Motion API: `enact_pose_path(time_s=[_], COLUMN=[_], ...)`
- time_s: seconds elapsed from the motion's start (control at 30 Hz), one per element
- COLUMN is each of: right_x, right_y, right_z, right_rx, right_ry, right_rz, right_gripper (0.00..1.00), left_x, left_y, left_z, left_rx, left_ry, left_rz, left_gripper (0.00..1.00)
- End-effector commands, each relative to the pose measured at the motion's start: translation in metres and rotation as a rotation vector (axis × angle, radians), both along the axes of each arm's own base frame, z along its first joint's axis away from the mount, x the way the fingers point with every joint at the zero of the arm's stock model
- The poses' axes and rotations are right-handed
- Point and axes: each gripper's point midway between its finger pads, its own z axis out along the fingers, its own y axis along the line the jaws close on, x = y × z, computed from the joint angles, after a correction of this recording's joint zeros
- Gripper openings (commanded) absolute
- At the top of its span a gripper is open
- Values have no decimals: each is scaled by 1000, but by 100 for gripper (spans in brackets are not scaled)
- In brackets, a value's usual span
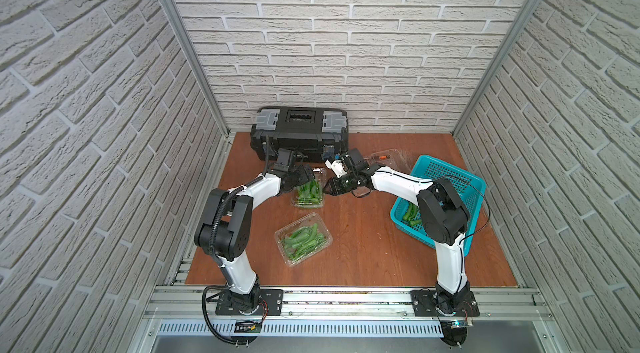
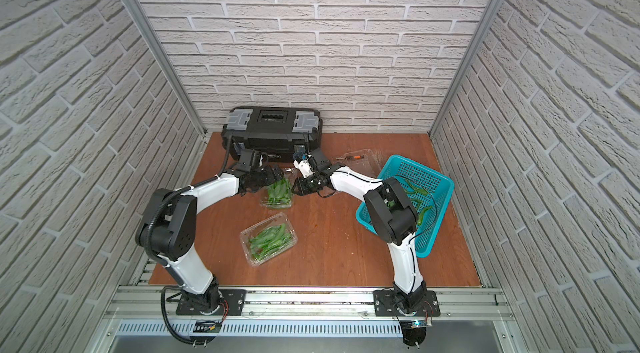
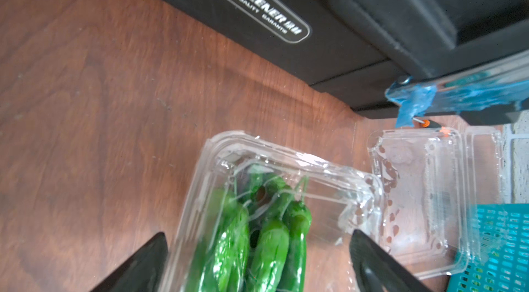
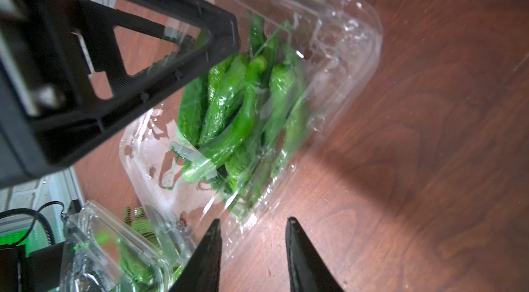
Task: Take small green peppers out of containers
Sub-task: Open the packing box at the center of the board.
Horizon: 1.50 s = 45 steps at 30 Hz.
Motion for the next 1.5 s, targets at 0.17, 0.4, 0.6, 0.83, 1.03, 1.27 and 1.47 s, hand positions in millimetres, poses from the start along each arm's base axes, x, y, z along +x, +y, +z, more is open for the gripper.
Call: enact_pose_path(time_s=[0.17,0.4,0.6,0.83,1.03,1.27,1.47], right_x=[1,-2,1,27,26,25,25], right_y=[18,22,20,-21,-37,-35,-35], right_z=[10,8,5,25,5,-12,-14], right_rx=[133,170,166,202,147,149,135], right_ry=[22,46,49,-8,35,90,95], right_rz=[62,75,65,-99,-141,-150,-146], right_gripper=[37,36,36,36,36,36,35], left_x=[8,7,8,6,-4,-13,-19], left_y=[-15,-25,-28,0,7,-26,-51], left_z=[7,9,6,23,42,46,42], left_rx=[9,9,27,194,334,376,482], left_ry=[-24,-24,-5,-41,-71,-89,-79], left_rz=[-37,-73,-84,-52,-104,-227,-314], left_gripper=[98,98,98,98,98,98,98])
